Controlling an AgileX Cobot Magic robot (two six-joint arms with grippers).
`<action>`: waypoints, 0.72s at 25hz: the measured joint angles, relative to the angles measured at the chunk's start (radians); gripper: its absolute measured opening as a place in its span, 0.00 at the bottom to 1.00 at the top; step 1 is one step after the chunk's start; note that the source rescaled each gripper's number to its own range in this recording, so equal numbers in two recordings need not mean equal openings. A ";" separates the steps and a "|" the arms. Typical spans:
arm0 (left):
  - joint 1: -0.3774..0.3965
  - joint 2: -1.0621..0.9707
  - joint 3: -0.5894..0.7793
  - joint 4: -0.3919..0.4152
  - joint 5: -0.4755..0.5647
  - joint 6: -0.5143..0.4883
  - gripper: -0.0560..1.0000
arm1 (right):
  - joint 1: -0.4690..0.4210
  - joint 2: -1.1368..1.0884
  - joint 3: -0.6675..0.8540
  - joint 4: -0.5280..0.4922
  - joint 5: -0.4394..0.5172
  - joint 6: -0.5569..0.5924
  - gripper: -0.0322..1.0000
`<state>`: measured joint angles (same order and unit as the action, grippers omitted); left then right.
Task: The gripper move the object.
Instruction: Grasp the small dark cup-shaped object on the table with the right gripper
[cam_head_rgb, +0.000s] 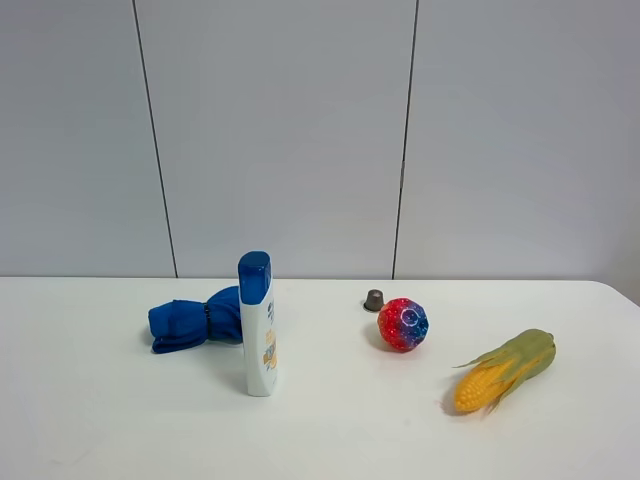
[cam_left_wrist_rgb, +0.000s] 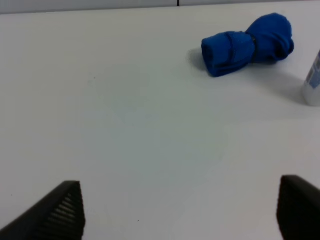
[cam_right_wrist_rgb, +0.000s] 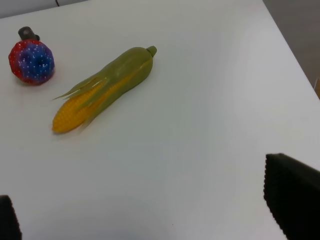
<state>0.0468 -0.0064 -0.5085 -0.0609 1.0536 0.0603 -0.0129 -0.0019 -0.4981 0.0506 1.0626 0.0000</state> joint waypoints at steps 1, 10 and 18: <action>0.000 0.000 0.000 0.000 0.000 0.000 1.00 | 0.000 0.000 0.000 0.000 0.000 0.000 1.00; 0.000 0.000 0.000 0.000 0.000 0.000 1.00 | 0.000 0.000 0.000 0.000 0.000 0.000 1.00; 0.000 0.000 0.000 0.000 0.000 0.000 1.00 | 0.000 0.000 0.000 0.000 0.000 0.000 1.00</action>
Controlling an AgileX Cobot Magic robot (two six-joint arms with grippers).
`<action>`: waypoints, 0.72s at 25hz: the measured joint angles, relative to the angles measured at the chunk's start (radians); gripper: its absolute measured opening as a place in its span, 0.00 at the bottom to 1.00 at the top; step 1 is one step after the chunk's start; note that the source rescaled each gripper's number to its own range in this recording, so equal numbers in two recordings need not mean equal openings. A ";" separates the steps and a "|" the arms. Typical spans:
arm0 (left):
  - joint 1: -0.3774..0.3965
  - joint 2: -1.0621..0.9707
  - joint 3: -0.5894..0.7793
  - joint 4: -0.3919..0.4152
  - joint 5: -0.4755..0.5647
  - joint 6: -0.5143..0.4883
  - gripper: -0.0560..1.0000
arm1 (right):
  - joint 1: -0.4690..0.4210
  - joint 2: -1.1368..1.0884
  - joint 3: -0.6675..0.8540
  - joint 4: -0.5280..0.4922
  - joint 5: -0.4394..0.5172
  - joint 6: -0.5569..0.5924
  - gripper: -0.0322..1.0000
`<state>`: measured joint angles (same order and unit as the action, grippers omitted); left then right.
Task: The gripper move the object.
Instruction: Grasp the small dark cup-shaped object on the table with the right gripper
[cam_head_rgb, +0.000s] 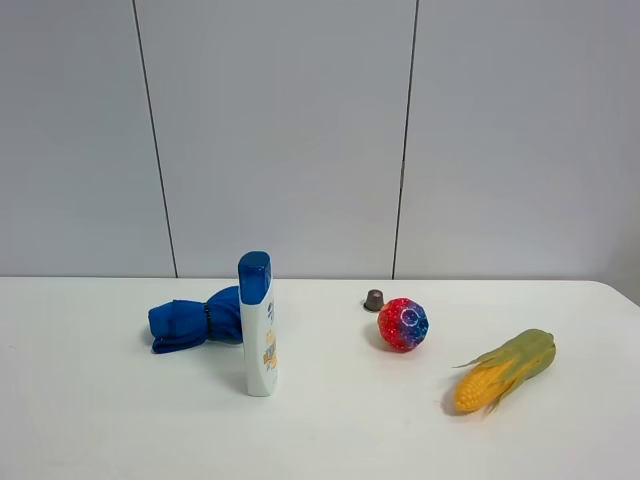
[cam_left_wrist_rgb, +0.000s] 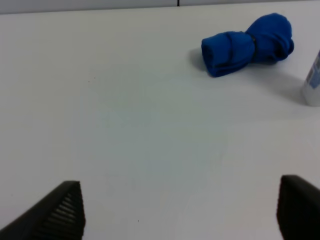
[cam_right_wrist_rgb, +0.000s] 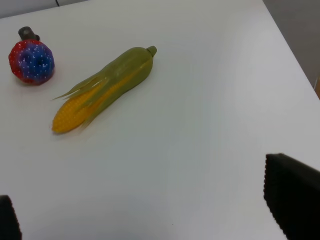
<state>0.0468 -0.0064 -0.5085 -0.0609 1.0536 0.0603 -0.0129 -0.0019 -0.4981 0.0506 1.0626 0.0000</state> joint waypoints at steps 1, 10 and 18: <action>0.000 0.000 0.000 0.000 0.000 0.000 1.00 | 0.000 0.000 0.000 0.000 0.000 0.000 1.00; 0.000 0.000 0.000 0.000 0.000 0.000 1.00 | 0.000 0.000 0.000 0.000 0.000 0.000 1.00; 0.000 0.000 0.000 0.000 0.000 0.000 1.00 | 0.000 0.000 0.000 -0.010 0.000 0.000 1.00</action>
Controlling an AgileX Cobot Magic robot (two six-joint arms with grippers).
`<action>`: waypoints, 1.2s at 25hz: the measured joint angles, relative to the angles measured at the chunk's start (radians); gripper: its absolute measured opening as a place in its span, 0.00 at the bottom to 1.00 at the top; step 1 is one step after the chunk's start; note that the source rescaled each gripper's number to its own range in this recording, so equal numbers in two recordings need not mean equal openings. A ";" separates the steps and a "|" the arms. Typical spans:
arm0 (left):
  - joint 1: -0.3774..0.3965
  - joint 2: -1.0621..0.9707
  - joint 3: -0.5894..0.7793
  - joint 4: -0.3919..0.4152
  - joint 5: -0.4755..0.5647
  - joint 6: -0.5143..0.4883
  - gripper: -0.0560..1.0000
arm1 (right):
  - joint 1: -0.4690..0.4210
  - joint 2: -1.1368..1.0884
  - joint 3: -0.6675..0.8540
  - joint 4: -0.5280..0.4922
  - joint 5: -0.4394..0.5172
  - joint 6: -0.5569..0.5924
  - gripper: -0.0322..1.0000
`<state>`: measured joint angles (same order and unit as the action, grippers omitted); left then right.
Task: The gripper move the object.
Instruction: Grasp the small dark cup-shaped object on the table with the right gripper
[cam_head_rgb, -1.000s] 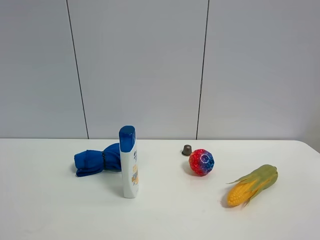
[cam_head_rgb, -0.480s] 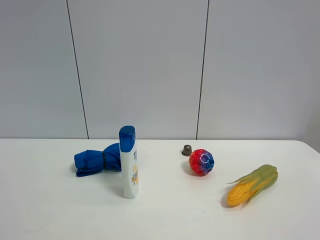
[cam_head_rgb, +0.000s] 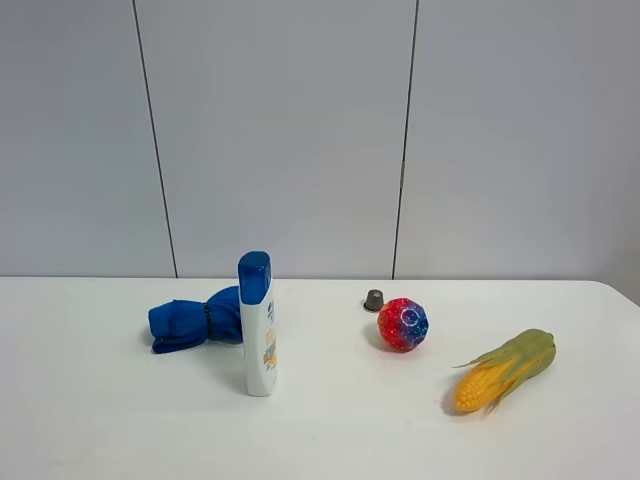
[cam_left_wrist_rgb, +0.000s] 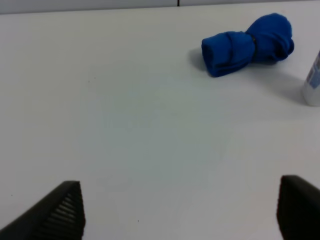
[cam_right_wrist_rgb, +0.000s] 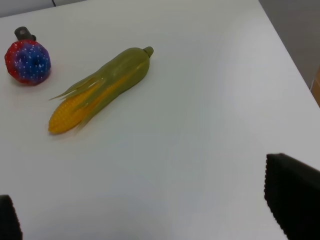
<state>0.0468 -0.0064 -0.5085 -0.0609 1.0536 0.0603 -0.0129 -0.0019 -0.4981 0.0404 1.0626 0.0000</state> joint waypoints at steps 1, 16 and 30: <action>0.000 0.000 0.000 0.000 0.000 0.000 1.00 | 0.000 0.000 0.000 0.000 0.000 0.000 1.00; 0.000 0.000 0.000 0.000 0.000 0.000 1.00 | 0.000 0.023 0.000 -0.005 0.000 0.012 1.00; 0.000 0.000 0.000 0.000 0.000 0.000 1.00 | 0.000 0.523 -0.081 0.246 -0.335 -0.044 1.00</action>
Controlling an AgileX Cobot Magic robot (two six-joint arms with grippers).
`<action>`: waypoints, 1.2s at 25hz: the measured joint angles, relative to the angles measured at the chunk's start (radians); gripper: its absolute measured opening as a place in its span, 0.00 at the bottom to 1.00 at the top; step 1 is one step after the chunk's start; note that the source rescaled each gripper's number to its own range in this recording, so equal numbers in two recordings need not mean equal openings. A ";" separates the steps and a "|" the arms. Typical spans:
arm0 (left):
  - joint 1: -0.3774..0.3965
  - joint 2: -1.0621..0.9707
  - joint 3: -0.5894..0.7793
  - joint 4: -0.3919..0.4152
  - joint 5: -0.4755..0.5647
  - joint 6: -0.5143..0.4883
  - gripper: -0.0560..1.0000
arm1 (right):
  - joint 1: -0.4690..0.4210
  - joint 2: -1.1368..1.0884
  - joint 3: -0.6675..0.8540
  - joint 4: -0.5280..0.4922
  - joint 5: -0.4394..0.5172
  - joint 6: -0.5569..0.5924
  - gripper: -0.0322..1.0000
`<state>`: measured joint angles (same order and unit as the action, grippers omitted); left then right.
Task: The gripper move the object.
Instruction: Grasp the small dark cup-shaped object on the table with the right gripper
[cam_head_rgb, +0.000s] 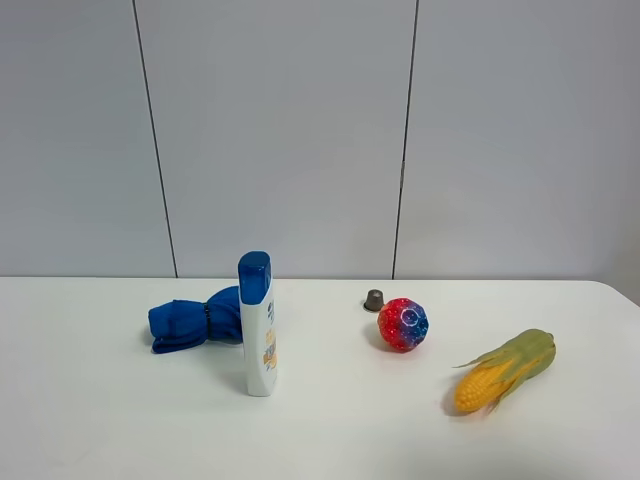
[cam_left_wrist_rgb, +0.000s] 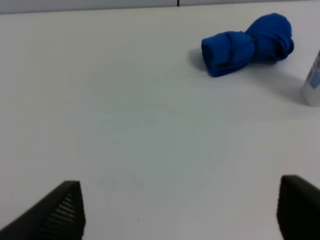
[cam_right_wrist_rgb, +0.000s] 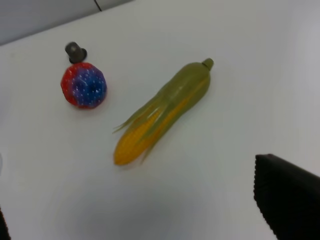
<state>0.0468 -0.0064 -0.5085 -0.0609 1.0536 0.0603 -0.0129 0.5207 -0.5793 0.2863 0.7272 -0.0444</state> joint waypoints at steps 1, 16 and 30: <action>0.000 0.000 0.000 0.000 0.000 0.000 1.00 | 0.000 0.052 -0.010 0.026 -0.025 -0.014 1.00; 0.000 0.000 0.000 0.000 0.000 0.000 1.00 | 0.302 0.849 -0.557 -0.147 -0.072 -0.097 1.00; 0.000 0.000 0.000 0.000 0.000 0.000 1.00 | 0.438 1.461 -1.166 -0.484 0.139 0.306 1.00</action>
<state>0.0468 -0.0064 -0.5085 -0.0609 1.0536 0.0603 0.4254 1.9816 -1.7456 -0.1972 0.8661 0.2619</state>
